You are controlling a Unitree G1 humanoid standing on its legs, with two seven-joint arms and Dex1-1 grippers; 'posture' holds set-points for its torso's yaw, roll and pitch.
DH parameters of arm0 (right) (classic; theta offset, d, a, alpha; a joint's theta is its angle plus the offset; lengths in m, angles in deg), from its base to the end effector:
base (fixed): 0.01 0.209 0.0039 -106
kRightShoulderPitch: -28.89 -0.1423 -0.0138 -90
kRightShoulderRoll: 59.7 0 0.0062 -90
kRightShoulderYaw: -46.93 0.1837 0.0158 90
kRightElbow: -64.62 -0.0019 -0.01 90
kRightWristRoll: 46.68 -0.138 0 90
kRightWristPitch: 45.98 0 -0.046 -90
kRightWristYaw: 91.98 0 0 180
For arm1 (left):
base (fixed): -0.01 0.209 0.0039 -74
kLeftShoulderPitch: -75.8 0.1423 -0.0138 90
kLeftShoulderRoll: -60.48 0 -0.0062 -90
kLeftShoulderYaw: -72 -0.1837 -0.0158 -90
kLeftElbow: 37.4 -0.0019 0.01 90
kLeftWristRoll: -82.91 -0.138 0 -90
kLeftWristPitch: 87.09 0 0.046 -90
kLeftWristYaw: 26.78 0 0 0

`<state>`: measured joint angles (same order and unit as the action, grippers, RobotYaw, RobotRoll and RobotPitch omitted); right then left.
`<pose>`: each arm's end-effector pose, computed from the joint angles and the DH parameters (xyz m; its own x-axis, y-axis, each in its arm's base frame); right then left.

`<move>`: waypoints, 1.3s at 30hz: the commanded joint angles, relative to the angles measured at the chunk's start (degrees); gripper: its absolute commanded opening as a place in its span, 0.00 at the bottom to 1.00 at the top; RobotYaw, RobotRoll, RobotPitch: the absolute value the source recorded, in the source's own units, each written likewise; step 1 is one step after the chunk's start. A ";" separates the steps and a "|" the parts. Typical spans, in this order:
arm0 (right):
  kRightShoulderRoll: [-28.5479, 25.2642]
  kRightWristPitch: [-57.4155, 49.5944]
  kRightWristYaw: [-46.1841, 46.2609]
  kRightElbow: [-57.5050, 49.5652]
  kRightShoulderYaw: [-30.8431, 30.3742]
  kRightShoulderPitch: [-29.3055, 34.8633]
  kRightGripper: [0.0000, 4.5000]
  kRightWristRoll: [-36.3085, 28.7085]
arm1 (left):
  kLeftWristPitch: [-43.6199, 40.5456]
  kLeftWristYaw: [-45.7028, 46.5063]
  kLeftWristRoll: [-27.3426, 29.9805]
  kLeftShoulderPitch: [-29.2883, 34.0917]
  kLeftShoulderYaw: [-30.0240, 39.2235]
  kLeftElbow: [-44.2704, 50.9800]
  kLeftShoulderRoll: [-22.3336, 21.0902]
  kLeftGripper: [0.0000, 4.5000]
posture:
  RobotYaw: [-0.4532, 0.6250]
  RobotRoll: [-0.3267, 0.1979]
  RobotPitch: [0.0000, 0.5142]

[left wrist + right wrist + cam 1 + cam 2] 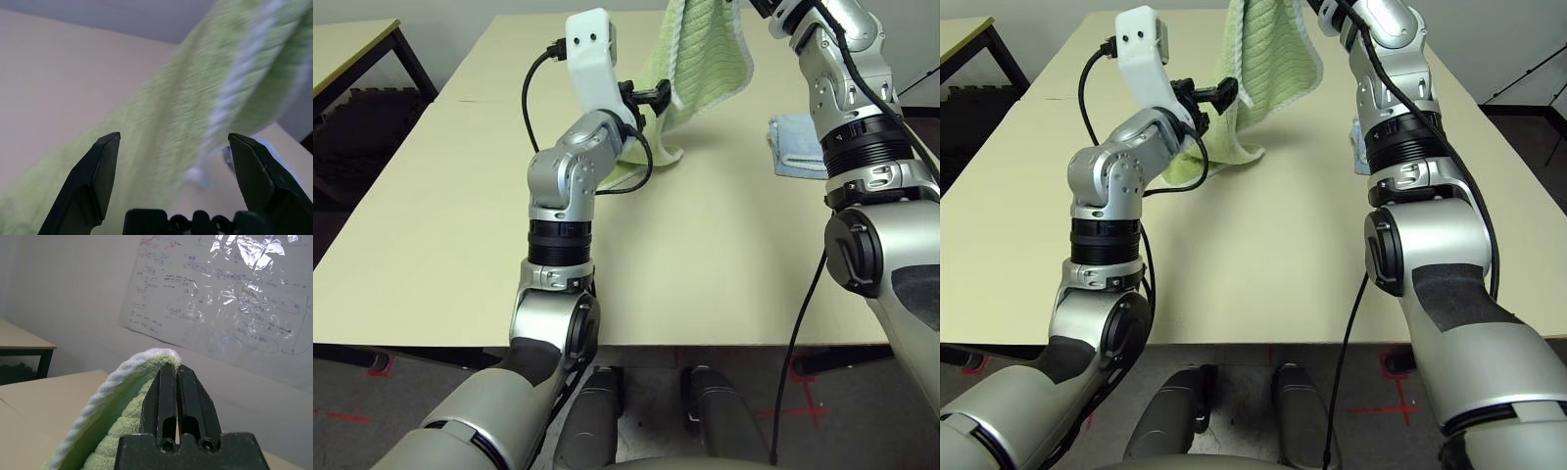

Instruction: Fold the towel and set it aside.

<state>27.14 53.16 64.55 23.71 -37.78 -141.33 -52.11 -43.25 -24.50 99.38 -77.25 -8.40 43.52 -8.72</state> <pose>0.3579 -0.1538 0.3301 0.7023 0.4514 0.5505 -0.2831 0.8866 -0.3658 0.3146 0.0654 0.2685 0.9157 -0.3904 0.0949 0.4018 0.8880 -0.2236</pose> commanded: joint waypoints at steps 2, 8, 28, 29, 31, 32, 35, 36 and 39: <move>0.38 0.87 0.38 1.23 -0.06 -1.33 0.02 0.50 | -0.29 3.04 -0.04 -2.90 -0.87 -1.42 2.92 1.00 | 0.55 0.62 0.21; 1.14 0.78 0.65 1.11 0.19 -1.72 0.02 0.30 | 2.80 9.81 -4.63 -4.91 -2.09 -9.53 3.73 1.00 | 0.54 0.62 0.21; -4.85 0.15 0.76 -0.42 1.04 1.19 0.02 0.61 | 17.00 -0.43 -13.01 1.86 -7.75 -17.17 -13.26 1.00 | 0.53 0.62 0.22; -5.43 0.22 0.62 -0.35 1.08 1.30 0.02 0.58 | 17.24 -2.96 -12.92 2.38 -8.20 -16.91 -14.56 1.00 | 0.53 0.62 0.22; -6.98 0.38 0.35 -0.22 1.11 1.56 0.02 0.74 | 17.65 -8.31 -12.62 2.86 -8.77 -17.88 -17.59 1.00 | 0.53 0.62 0.22; -7.79 0.61 -0.11 -0.23 1.23 1.80 0.02 0.61 | 18.39 -10.00 -12.85 2.86 -8.83 -18.89 -19.11 1.00 | 0.52 0.62 0.22; -10.01 0.72 -1.13 -0.37 1.55 3.01 0.02 0.27 | 20.06 -16.25 -12.96 2.85 -9.45 -20.76 -22.90 1.00 | 0.52 0.62 0.23; -10.54 0.89 -2.38 -0.80 1.85 3.80 0.02 -0.48 | 19.95 -18.48 -12.76 2.87 -9.64 -21.11 -23.96 1.00 | 0.52 0.62 0.23; -11.29 0.24 -8.90 -2.94 3.08 7.11 0.02 -4.11 | 19.73 -24.52 -12.28 3.36 -10.21 -21.47 -26.37 1.00 | 0.51 0.62 0.24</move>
<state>16.28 53.41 59.08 23.08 -35.47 -135.46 -54.10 -23.46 -45.77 86.81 -74.97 -17.42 22.84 -34.71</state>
